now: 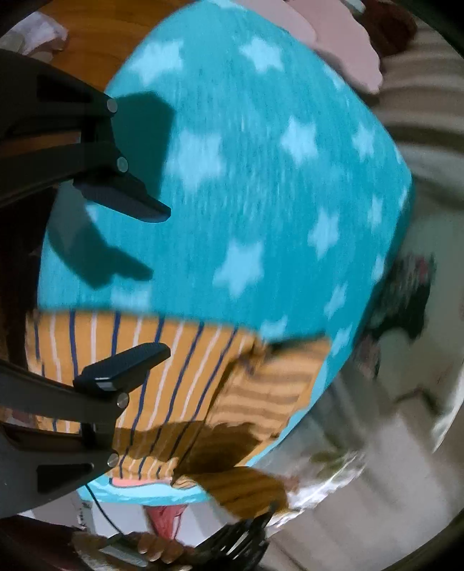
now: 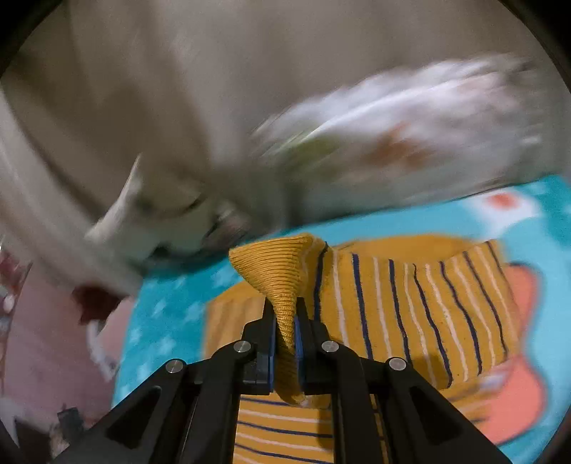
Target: Fold small clothes
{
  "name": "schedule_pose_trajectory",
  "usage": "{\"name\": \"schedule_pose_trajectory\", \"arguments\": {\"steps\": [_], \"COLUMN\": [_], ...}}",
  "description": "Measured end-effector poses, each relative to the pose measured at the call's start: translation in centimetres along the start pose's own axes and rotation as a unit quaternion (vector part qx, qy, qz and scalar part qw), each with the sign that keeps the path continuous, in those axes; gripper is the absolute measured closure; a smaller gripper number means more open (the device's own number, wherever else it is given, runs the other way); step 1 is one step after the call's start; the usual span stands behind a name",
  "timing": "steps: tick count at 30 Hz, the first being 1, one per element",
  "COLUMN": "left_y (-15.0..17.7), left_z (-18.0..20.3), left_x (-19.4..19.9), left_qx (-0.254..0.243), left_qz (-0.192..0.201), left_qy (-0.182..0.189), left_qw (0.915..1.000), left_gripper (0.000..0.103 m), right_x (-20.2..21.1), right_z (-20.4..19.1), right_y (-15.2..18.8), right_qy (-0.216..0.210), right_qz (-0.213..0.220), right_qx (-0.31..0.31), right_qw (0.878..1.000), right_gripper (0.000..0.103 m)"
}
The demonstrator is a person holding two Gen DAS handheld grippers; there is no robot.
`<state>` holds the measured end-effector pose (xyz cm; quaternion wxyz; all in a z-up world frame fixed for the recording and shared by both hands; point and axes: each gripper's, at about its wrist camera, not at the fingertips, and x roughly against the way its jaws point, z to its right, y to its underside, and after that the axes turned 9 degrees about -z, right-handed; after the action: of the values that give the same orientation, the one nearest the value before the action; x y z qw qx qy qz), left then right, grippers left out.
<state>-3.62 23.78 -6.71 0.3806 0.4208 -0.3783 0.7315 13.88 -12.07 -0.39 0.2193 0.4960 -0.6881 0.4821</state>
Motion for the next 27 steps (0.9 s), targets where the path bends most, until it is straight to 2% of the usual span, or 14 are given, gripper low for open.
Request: {"name": "schedule_pose_trajectory", "arguments": {"steps": [3, 7, 10, 12, 13, 14, 15, 17, 20, 23, 27], "left_y": [0.1, 0.3, 0.4, 0.5, 0.5, 0.4, 0.4, 0.3, 0.1, -0.3, -0.8], "left_z": [-3.4, -7.1, -8.9, -9.6, -9.7, -9.7, -9.8, -9.6, -9.0, -8.1, -6.9], "left_x": [0.5, 0.7, 0.6, 0.6, 0.6, 0.6, 0.5, 0.2, -0.4, -1.1, -2.3], "left_qx": [0.018, 0.049, 0.070, 0.076, 0.076, 0.076, 0.076, 0.075, 0.067, 0.055, 0.036], "left_qz": [0.002, -0.003, -0.009, -0.010, -0.010, -0.011, -0.012, -0.017, -0.025, -0.030, -0.045], "left_qy": [-0.012, -0.018, -0.015, -0.014, -0.015, -0.015, -0.014, -0.013, -0.009, -0.007, 0.001], "left_qw": [0.9998, 0.9986, 0.9974, 0.9970, 0.9969, 0.9969, 0.9969, 0.9970, 0.9974, 0.9980, 0.9983], "left_gripper": [0.034, 0.034, 0.034, 0.034, 0.034, 0.034, 0.034, 0.034, 0.034, 0.034, 0.034], "right_x": [-6.9, -14.4, -18.9, -21.1, -21.1, -20.9, -20.7, -19.8, -18.4, -17.4, -15.0], "right_z": [-4.1, -7.0, -8.4, -8.8, -8.6, -9.4, -9.9, -11.0, -11.4, -10.0, -6.9], "right_y": [0.0, 0.3, 1.0, 1.5, 1.8, 2.2, 2.3, 2.8, 3.6, 4.0, 4.6], "right_qy": [-0.018, -0.015, 0.025, 0.070, 0.082, 0.087, 0.079, 0.045, 0.029, 0.016, 0.032], "right_qz": [-0.054, -0.110, -0.147, -0.168, -0.168, -0.165, -0.165, -0.169, -0.163, -0.161, -0.151], "right_qx": [0.011, 0.011, 0.041, 0.073, 0.085, 0.101, 0.109, 0.127, 0.138, 0.106, 0.061], "right_qw": [0.998, 0.994, 0.988, 0.981, 0.979, 0.977, 0.977, 0.976, 0.976, 0.981, 0.986], "right_gripper": [0.094, 0.094, 0.092, 0.089, 0.087, 0.077, 0.060, 0.047, 0.047, 0.047, 0.047]}}
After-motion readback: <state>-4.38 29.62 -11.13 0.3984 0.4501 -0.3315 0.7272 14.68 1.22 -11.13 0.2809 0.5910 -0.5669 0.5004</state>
